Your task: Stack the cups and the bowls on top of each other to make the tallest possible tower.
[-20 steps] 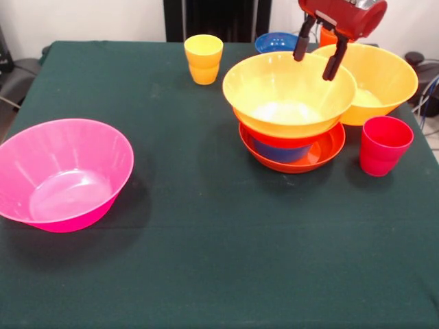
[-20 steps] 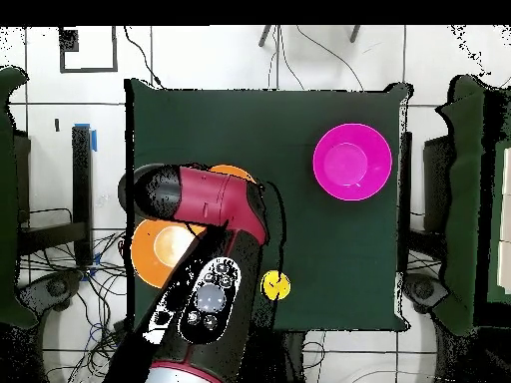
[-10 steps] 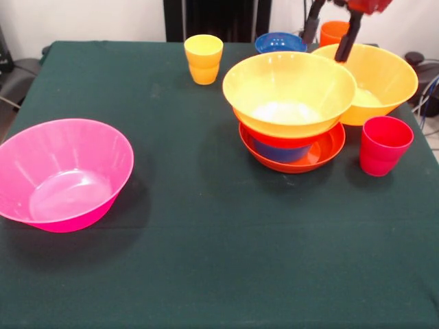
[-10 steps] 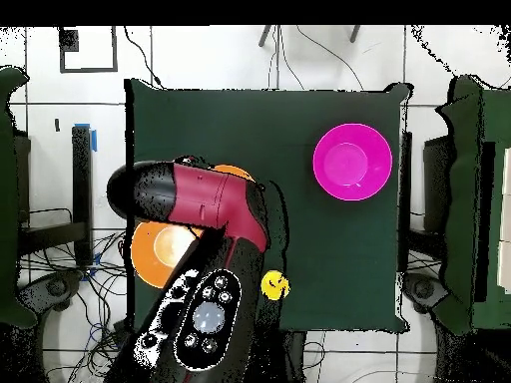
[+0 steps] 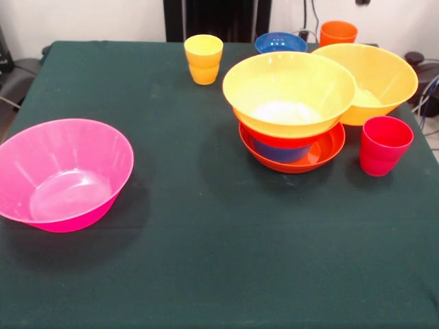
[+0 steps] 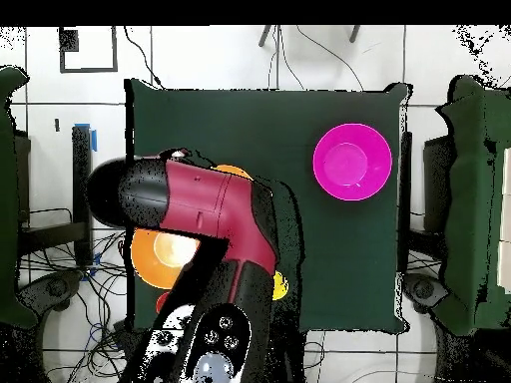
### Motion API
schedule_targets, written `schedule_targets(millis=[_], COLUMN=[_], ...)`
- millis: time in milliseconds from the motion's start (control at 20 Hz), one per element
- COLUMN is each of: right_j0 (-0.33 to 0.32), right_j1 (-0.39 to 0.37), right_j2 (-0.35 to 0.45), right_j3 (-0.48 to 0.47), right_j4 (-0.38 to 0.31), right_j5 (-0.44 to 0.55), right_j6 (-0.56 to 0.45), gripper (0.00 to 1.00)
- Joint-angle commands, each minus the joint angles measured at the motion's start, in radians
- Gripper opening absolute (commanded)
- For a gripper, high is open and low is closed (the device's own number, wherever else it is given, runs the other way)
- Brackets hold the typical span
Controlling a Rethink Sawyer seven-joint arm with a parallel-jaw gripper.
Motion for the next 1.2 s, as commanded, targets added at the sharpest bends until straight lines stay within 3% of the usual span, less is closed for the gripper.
schedule_targets(millis=[50, 500, 1200], right_j0=[-0.050, -0.115, -0.080], right_j1=[-0.046, -0.050, -0.012], right_j2=[0.077, 0.119, 0.111], right_j3=[-0.023, -0.019, -0.033], right_j4=[-0.072, -0.093, -0.112], right_j5=[0.152, 0.132, 0.085], right_j6=[-0.073, -0.131, -0.050], gripper=[1.00, 1.00, 1.00])
